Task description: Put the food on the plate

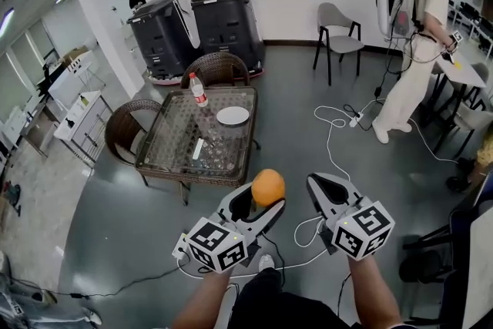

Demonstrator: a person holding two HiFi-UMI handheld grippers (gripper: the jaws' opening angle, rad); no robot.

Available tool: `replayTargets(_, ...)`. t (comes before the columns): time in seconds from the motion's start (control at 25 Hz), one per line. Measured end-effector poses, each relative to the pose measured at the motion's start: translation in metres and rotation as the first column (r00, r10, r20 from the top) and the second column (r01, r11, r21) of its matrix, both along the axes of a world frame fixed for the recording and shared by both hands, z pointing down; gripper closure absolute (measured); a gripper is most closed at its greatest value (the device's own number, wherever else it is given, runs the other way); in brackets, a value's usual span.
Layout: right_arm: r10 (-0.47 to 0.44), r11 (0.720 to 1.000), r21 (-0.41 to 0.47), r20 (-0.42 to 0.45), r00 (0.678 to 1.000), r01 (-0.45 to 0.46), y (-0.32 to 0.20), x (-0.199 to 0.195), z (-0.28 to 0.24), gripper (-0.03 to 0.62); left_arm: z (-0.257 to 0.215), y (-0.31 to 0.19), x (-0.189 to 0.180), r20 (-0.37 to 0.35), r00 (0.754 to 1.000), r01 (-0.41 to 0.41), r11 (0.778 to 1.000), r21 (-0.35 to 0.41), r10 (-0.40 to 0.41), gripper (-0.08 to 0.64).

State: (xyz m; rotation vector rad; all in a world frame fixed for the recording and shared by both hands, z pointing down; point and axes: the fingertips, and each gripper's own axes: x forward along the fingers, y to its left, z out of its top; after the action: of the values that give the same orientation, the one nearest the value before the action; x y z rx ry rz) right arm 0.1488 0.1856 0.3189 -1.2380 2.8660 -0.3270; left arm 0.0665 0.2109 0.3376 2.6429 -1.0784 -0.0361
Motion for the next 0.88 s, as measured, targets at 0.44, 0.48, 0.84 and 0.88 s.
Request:
replayTargets(0.44,0.071,0.997,-0.014,-0.035,0.997,-0.071,-0.131,-0.046,0.003,0.588,0.0,-0.13,-0.046,-0.022,0.996,-0.081,0.997,0.009,0.081,0.261)
replayTargets(0.48,0.076,0.997,-0.014,-0.036,0.996,-0.077,-0.14,-0.049,0.002,0.588,-0.001,-0.14,-0.05,-0.025,0.996,-0.086,0.996,0.008,0.086,0.261)
replayTargets(0.84,0.093,0.996,-0.011,-0.045,0.995,-0.094,-0.204,-0.059,0.004,0.588,0.004,-0.204,-0.065,-0.036,0.995,-0.088,0.996,0.0,0.088,0.261)
replayTargets(0.88,0.091,0.996,-0.009,-0.043,0.995,-0.092,-0.212,-0.059,0.004,0.588,0.005,-0.211,-0.066,-0.036,0.996,-0.085,0.996,0.002,0.085,0.261)
